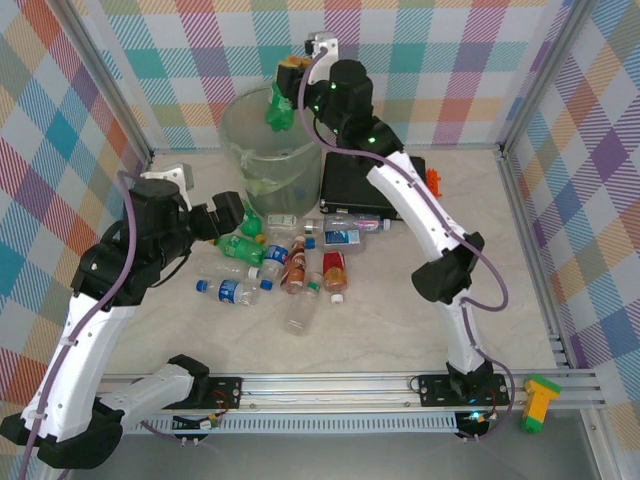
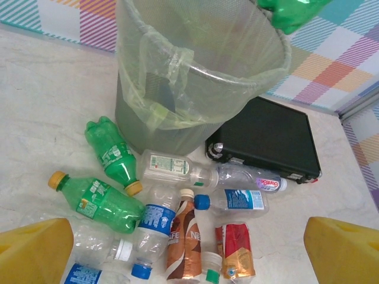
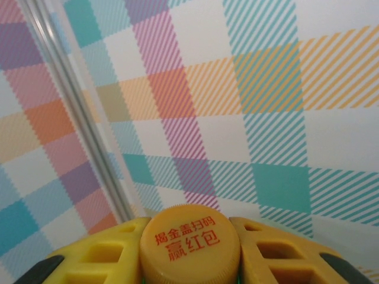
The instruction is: Put the plastic bottles in the bin
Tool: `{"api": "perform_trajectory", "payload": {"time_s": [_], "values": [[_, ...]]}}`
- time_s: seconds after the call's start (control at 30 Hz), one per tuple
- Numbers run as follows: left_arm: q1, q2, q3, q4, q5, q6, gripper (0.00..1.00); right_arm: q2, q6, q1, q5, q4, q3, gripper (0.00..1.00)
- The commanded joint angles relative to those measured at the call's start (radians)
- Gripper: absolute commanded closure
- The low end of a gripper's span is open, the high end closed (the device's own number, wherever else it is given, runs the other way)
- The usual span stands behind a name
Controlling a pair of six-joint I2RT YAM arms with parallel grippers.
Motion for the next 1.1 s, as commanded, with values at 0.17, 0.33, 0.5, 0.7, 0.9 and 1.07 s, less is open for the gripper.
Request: {"api": "perform_trajectory", "payload": {"time_s": [0.17, 0.33, 0.5, 0.7, 0.9, 1.07], "values": [[-0.008, -0.042, 0.059, -0.098, -0.063, -0.026, 0.01, 0.103, -0.105, -0.002, 0.125, 0.198, 0.070, 0.68], [-0.007, -0.053, 0.052, -0.111, -0.073, -0.039, 0.00, 0.131, -0.121, -0.014, 0.156, 0.197, 0.073, 0.68], [-0.008, -0.053, 0.038, -0.102, -0.069, -0.042, 0.00, 0.130, -0.139, -0.019, 0.168, 0.164, 0.073, 0.57], [-0.008, -0.046, 0.023, -0.076, -0.053, -0.043, 0.01, 0.098, -0.137, -0.017, 0.141, 0.112, 0.073, 0.01], [-0.007, -0.041, -0.003, -0.049, -0.035, -0.044, 0.00, 0.051, -0.137, -0.014, 0.125, 0.051, 0.065, 0.01], [-0.007, -0.037, -0.037, -0.019, -0.011, -0.044, 0.01, -0.005, -0.138, -0.007, 0.132, -0.024, 0.036, 0.01]]}}
